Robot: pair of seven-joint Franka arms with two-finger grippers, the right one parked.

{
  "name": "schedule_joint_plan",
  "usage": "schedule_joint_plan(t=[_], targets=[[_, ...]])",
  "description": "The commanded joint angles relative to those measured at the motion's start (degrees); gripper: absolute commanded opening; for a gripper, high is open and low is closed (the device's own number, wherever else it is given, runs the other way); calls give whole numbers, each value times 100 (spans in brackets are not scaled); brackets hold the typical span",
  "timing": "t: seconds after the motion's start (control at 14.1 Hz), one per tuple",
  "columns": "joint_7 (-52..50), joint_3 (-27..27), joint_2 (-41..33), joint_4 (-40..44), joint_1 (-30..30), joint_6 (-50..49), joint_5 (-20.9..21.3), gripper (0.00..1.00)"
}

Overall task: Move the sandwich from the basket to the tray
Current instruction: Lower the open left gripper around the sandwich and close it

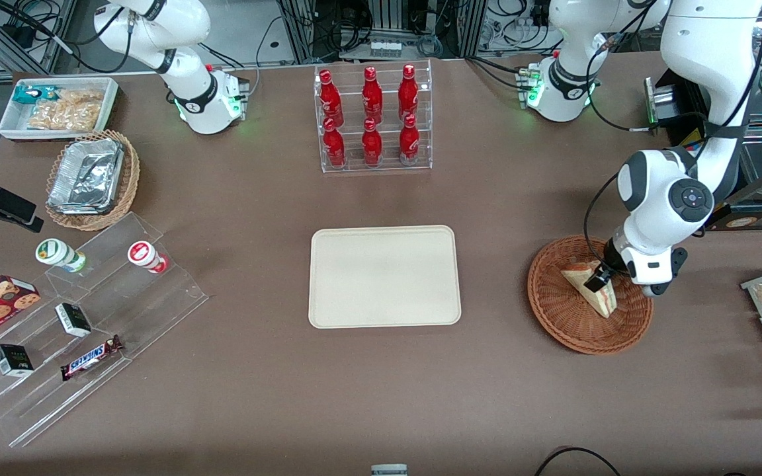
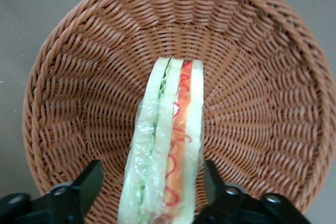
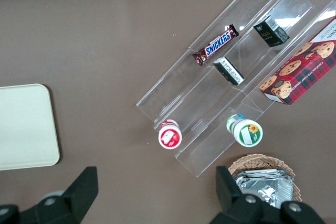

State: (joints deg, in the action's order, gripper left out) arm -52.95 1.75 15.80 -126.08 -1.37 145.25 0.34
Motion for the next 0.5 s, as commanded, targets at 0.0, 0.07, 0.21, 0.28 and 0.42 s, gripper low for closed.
schedule_joint_plan(t=[0.0,0.07,0.21,0.28,0.42], targets=[[-138,-17,81,206,-57,-75,1,10],[-137,-17,81,267,-57,-102,10,8],[-59,-8,99,582,-74,-635,28,6],[116,-8,107,793,-135,-1012,28,6],[354,-8,125,1084,-189,-1558,36,6]])
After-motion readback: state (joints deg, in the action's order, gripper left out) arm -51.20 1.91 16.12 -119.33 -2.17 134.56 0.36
